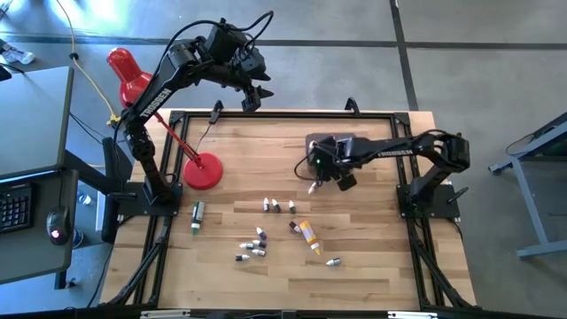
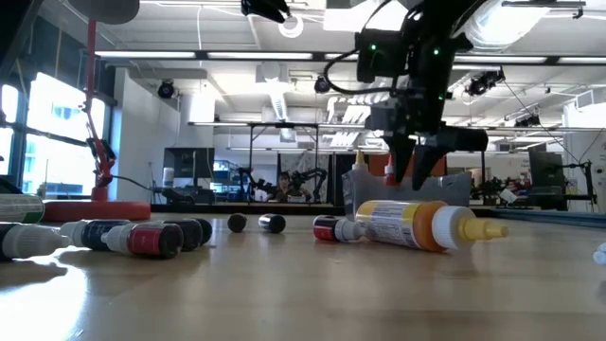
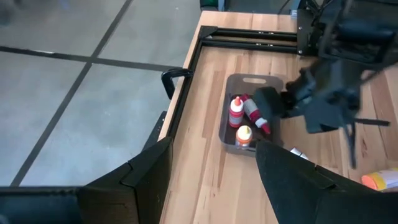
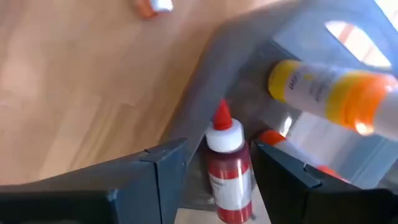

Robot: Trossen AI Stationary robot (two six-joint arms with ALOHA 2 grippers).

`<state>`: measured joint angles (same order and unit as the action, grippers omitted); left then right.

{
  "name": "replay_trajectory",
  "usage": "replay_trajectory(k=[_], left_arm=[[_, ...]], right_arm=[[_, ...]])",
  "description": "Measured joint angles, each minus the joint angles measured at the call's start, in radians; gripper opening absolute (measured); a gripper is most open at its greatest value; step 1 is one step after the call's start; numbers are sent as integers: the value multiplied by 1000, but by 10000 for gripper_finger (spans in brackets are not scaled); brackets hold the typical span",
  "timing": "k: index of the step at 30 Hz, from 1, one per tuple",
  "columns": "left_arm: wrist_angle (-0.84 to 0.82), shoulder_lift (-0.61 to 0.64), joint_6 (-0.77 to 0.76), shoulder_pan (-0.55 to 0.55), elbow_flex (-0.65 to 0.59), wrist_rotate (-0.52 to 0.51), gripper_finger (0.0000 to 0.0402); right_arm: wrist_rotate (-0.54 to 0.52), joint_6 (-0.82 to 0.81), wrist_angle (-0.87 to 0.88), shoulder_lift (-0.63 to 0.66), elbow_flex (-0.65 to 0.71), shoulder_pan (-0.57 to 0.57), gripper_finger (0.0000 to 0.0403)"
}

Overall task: Pick & Place food coloring
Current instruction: Put the large red food coloring bottle into the bin

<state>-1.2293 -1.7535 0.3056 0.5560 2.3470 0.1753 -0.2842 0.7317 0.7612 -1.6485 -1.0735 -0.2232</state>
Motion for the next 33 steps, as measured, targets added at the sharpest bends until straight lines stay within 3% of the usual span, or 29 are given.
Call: replay_trajectory(k=[12,24,33], left_arm=[[0,0,4,0,0,-2,225],[1,0,14,0,0,-10,225],[1,0,29,0,0,-13,225]], right_arm=[[210,56,-6,0,-52,-168,172],[214,191,-30,-88,-41,-228,164],[268,193,-58,-131,-41,-248,145]])
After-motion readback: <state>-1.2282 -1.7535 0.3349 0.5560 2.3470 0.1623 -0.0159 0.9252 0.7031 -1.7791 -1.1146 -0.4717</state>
